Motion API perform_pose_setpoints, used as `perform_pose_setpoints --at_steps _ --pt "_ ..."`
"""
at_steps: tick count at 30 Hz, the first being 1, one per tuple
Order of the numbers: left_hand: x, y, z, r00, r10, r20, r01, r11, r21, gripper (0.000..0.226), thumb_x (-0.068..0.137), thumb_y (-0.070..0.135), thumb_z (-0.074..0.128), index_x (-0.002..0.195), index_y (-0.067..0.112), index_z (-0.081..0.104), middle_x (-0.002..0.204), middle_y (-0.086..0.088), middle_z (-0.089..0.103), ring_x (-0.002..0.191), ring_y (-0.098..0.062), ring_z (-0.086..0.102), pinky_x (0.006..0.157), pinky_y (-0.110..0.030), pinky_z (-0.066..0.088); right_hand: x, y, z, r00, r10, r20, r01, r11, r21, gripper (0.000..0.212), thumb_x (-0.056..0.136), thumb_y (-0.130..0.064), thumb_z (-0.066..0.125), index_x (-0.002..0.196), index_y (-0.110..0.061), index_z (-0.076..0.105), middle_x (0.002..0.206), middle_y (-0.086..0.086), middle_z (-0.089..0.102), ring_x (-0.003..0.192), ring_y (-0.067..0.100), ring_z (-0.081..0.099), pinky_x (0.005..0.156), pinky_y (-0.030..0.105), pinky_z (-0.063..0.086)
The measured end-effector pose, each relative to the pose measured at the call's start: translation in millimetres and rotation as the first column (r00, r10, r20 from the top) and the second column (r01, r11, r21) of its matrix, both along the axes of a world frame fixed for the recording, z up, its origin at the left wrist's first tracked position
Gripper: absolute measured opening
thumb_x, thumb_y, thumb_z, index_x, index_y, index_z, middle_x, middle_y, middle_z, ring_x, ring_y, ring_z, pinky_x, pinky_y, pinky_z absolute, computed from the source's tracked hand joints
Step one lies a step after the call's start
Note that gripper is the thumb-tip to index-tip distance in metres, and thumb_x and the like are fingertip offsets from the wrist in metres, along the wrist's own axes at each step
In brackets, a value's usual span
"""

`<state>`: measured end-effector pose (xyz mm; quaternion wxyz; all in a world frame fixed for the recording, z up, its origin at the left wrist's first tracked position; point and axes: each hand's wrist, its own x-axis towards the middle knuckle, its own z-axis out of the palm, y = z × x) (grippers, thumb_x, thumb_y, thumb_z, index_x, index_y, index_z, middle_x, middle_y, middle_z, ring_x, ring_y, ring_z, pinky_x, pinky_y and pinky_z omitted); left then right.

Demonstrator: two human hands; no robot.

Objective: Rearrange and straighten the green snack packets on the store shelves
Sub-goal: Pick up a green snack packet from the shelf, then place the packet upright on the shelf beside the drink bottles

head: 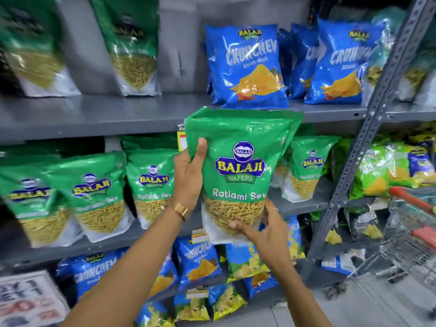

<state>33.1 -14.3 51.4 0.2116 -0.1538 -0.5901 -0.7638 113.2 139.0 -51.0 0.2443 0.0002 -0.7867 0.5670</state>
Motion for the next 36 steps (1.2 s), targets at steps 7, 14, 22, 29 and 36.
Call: perform_pose_setpoints --at_steps 7,14,22,29,36 --pt "6 -64 60 1.0 -0.004 -0.027 -0.002 0.974 -0.226 0.049 0.084 0.069 0.042 0.106 0.034 0.068 0.115 0.011 0.073 0.11 -0.007 0.066 0.096 -0.034 0.052 -26 -44 75 0.99 0.057 -0.125 -0.059 0.998 -0.008 0.078 0.048 -0.061 0.083 0.117 -0.035 0.058 0.093 -0.018 0.074 0.089 0.0 0.068 0.081 0.03 0.056" --pt "15 -97 74 0.99 0.072 -0.124 -0.115 0.913 -0.39 0.043 0.085 0.056 0.059 0.121 0.036 0.052 0.114 0.024 0.068 0.106 0.008 0.062 0.09 -0.016 0.046 -62 -79 187 0.95 0.068 -0.306 -0.045 0.996 0.08 0.084 0.048 -0.081 0.065 0.113 -0.028 0.061 0.103 -0.01 0.073 0.1 0.014 0.067 0.09 0.038 0.053" --pt "-41 -133 122 0.916 0.375 -0.14 -0.393 0.78 -0.487 0.06 0.089 0.04 0.061 0.14 0.016 0.04 0.119 0.008 0.038 0.116 -0.007 0.036 0.097 -0.027 0.032 -148 -137 240 0.961 0.122 -0.247 -0.072 0.977 0.202 0.089 0.051 -0.087 0.059 0.112 -0.023 0.055 0.113 0.006 0.069 0.107 0.03 0.064 0.09 0.048 0.052" --pt "-98 -168 128 0.87 0.482 -0.1 -0.386 0.542 -0.746 0.038 0.09 0.034 0.063 0.071 0.019 0.033 0.07 0.003 0.034 0.077 -0.02 0.038 0.055 -0.03 0.026 -212 -171 232 0.975 0.215 -0.062 -0.189 0.939 0.286 0.091 0.069 -0.064 0.07 0.13 -0.006 0.037 0.132 0.021 0.056 0.121 0.04 0.054 0.097 0.046 0.047" --pt "-137 -184 127 0.864 0.503 -0.007 -0.316 0.531 -0.786 0.041 0.092 0.034 0.059 0.111 -0.001 0.047 0.114 -0.023 0.059 0.113 -0.036 0.054 0.075 -0.034 0.04 -258 -188 223 0.937 0.338 -0.086 -0.299 0.906 0.301 0.089 0.065 -0.041 0.084 0.135 -0.009 0.037 0.132 0.015 0.057 0.123 0.034 0.054 0.101 0.042 0.046"
